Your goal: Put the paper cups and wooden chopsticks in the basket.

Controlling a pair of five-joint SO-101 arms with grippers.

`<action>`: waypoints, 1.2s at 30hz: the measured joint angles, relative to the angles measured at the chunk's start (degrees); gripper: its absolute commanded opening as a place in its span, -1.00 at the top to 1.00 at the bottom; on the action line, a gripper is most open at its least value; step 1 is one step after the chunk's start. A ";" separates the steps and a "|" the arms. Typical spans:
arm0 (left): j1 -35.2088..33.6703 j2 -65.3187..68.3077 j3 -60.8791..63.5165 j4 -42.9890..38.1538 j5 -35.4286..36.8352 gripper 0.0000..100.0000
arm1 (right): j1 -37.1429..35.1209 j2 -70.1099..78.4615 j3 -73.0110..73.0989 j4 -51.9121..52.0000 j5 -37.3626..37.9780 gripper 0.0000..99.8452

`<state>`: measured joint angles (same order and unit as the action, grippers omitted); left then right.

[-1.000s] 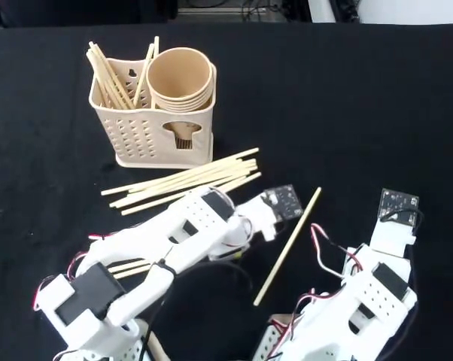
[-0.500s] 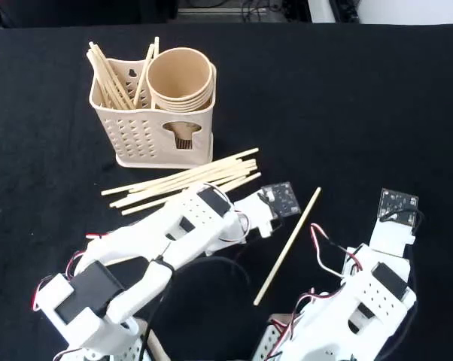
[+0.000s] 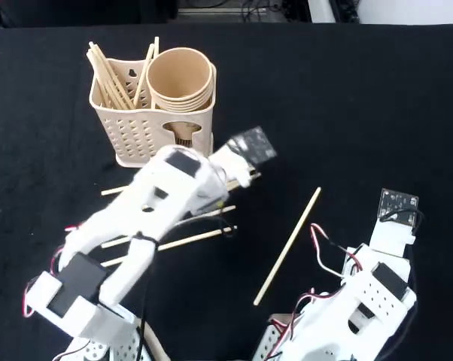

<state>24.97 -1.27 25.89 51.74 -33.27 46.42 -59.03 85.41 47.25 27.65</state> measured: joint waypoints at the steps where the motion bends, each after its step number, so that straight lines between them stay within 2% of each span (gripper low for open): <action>1: -0.18 0.00 -0.18 0.00 -0.62 0.68 | 0.00 0.00 0.00 0.00 0.00 0.97; 9: 0.53 9.49 -1.93 -0.09 -5.27 0.68 | 0.00 0.00 0.00 0.00 0.00 0.97; 14: 1.23 15.38 -9.41 7.30 -5.63 0.68 | 0.09 0.00 0.00 0.00 0.00 0.97; 20: 4.04 16.44 -11.87 16.18 -5.63 0.68 | 0.09 0.00 0.00 0.00 0.00 0.97; 32: 5.71 16.44 -12.04 17.23 -2.64 0.68 | 0.09 0.00 0.00 0.00 0.00 0.97; 36: 5.80 11.78 -11.34 19.16 -0.88 0.68 | 0.09 0.00 0.00 0.00 0.00 0.97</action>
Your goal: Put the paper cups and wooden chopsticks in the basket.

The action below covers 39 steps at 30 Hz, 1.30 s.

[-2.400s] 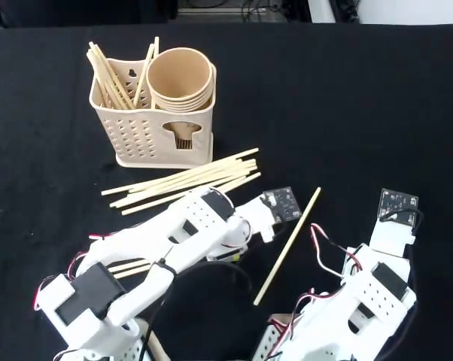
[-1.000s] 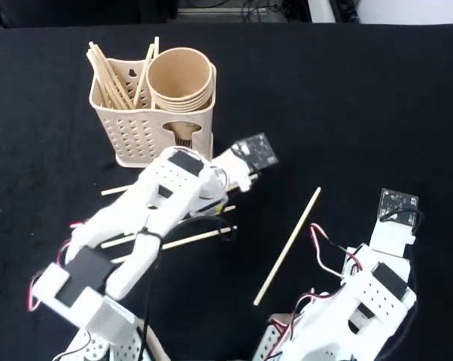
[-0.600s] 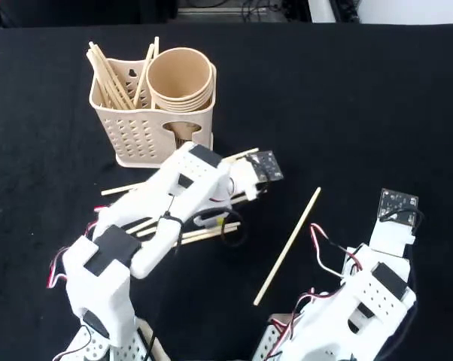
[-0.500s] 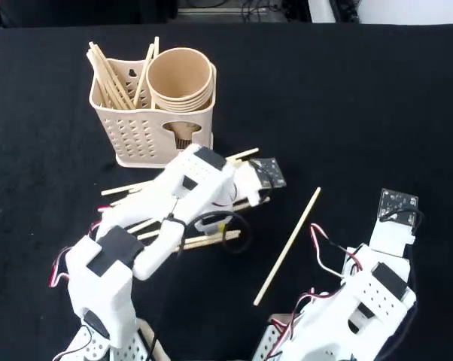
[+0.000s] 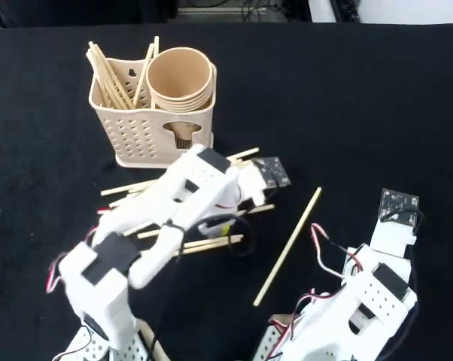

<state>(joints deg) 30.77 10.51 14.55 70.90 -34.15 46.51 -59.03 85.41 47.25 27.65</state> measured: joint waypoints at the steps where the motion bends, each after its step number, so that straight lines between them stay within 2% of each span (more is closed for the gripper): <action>1: 0.00 -2.20 1.05 0.09 0.09 0.68 | 0.00 0.00 0.00 0.00 0.00 0.97; 7: 3.08 -14.59 14.86 -7.82 0.26 0.67 | 0.00 0.00 0.00 0.00 0.00 0.97; 13: 3.87 -13.10 18.11 -13.27 0.26 0.68 | 0.00 0.00 0.00 0.00 0.00 0.97; 20: 4.13 -2.20 12.22 -13.27 1.85 0.68 | 0.00 0.00 0.00 0.00 0.00 0.97; 31: 5.27 -1.05 11.08 -13.01 2.81 0.68 | 0.00 0.00 0.00 0.00 0.00 0.97; 35: 5.36 -0.35 9.23 -9.93 1.05 0.68 | 0.00 0.00 0.00 0.00 0.00 0.97; 39: 5.45 -0.26 8.79 -9.05 -0.09 0.86 | 0.00 0.00 0.00 0.00 0.00 0.97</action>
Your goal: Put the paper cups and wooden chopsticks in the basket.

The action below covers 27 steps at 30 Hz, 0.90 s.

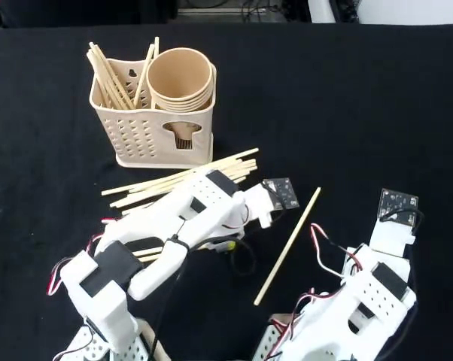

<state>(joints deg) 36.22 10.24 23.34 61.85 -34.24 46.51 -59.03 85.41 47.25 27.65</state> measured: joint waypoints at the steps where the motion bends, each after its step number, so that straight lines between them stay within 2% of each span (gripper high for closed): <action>1: 0.26 0.09 0.00 0.35 -0.18 0.91 | 0.00 0.00 0.00 0.00 0.00 0.97; 21: 2.64 0.09 0.62 2.81 -0.44 0.94 | 0.00 0.00 0.00 0.00 0.00 0.97; 27: 2.64 -3.96 3.16 3.60 -0.35 0.94 | 0.00 0.00 0.00 0.00 0.00 0.97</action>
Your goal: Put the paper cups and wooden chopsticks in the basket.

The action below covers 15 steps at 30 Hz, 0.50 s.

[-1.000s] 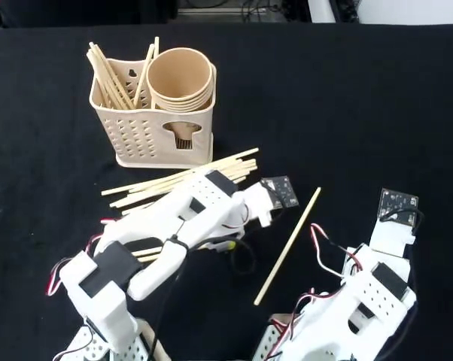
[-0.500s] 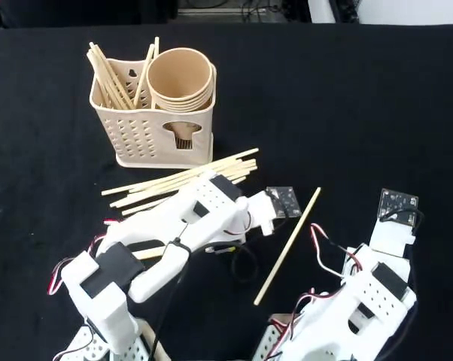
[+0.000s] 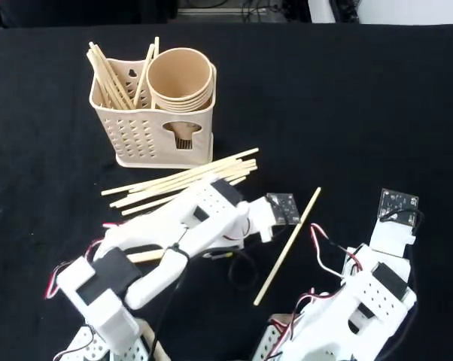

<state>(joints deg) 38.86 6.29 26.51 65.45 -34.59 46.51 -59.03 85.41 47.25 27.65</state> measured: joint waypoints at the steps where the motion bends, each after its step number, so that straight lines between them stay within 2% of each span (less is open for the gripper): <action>1: 0.00 -1.14 0.53 0.00 0.00 0.94 | 0.00 0.00 0.00 0.00 0.00 0.97; 9: -2.46 -11.60 1.23 5.71 0.00 0.94 | 0.00 0.00 0.00 0.00 0.00 0.97; 15: -3.52 -18.64 -3.96 11.87 1.58 0.94 | 0.00 0.00 0.00 0.00 0.00 0.97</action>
<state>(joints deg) 35.34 -12.35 22.55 77.32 -33.01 46.51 -59.03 85.41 47.25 27.65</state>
